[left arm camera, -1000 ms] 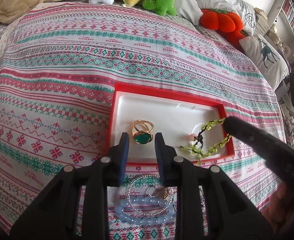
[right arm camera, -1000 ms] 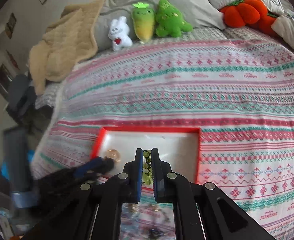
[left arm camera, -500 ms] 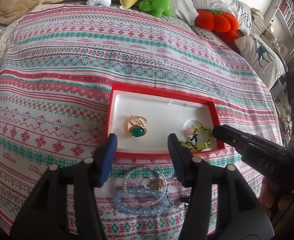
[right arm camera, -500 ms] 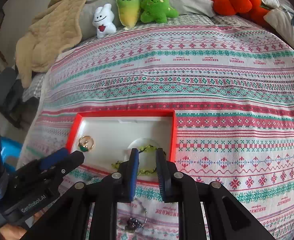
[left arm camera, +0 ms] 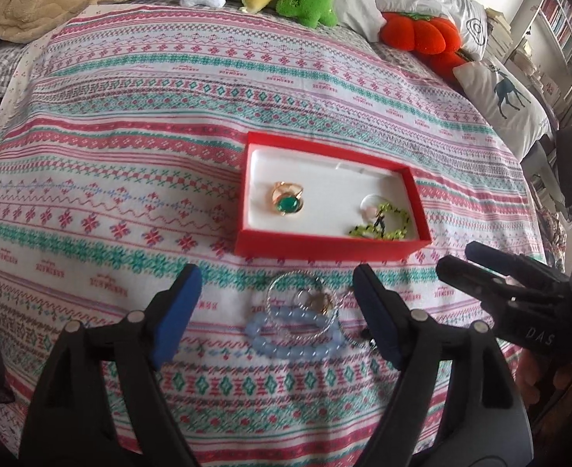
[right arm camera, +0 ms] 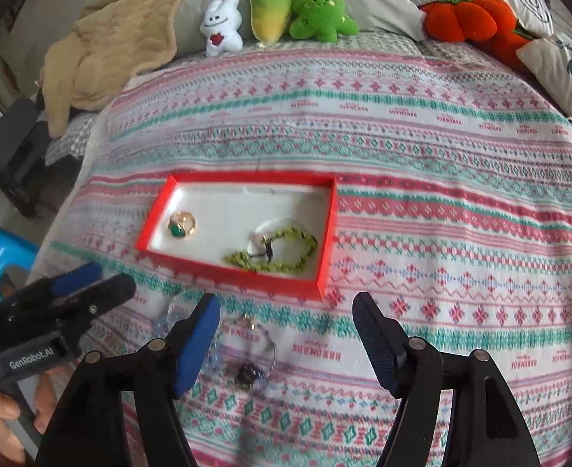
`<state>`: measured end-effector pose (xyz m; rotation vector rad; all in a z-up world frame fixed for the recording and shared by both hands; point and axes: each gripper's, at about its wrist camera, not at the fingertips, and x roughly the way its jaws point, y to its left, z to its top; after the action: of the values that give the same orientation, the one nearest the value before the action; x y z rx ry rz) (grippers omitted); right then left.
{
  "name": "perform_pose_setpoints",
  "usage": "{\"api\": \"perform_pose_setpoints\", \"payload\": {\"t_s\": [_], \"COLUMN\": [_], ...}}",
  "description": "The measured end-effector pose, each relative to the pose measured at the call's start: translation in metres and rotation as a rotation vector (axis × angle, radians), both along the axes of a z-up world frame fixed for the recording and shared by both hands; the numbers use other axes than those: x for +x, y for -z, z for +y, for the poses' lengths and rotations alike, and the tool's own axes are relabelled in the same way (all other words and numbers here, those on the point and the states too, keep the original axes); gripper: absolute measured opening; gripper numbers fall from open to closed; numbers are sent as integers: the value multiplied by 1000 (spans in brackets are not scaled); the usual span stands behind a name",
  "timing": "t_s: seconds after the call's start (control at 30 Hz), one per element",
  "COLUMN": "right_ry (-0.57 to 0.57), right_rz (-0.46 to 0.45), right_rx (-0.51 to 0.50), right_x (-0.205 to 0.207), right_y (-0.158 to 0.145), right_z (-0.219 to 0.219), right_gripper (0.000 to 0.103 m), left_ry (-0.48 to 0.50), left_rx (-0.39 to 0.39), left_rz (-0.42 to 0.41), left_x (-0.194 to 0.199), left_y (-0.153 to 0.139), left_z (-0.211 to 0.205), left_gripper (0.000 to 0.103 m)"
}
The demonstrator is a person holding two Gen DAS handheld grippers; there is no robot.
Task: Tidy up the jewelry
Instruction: 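Move both open grippers back to the remaining jewelry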
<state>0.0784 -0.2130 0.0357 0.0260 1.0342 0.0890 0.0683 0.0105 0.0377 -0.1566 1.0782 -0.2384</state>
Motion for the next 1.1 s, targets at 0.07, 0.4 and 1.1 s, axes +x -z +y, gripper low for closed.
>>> {"api": "perform_pose_setpoints", "payload": {"t_s": [0.07,0.4,1.1], "right_ry": [11,52,16], "right_rz": [27,53,150], "right_rx": [-1,-61,-21], "right_x": [-4,-17,-21], "right_y": [4,19,61], "right_z": [-3,-9,-1], "right_gripper": [72,75,75], "left_ry": [2,15,40], "left_rx": [6,12,32], "left_rz": [23,162,161], "left_x": [-4,-15,-11], "left_y": [3,28,52], "left_z": [4,17,11], "left_gripper": [82,92,93]}}
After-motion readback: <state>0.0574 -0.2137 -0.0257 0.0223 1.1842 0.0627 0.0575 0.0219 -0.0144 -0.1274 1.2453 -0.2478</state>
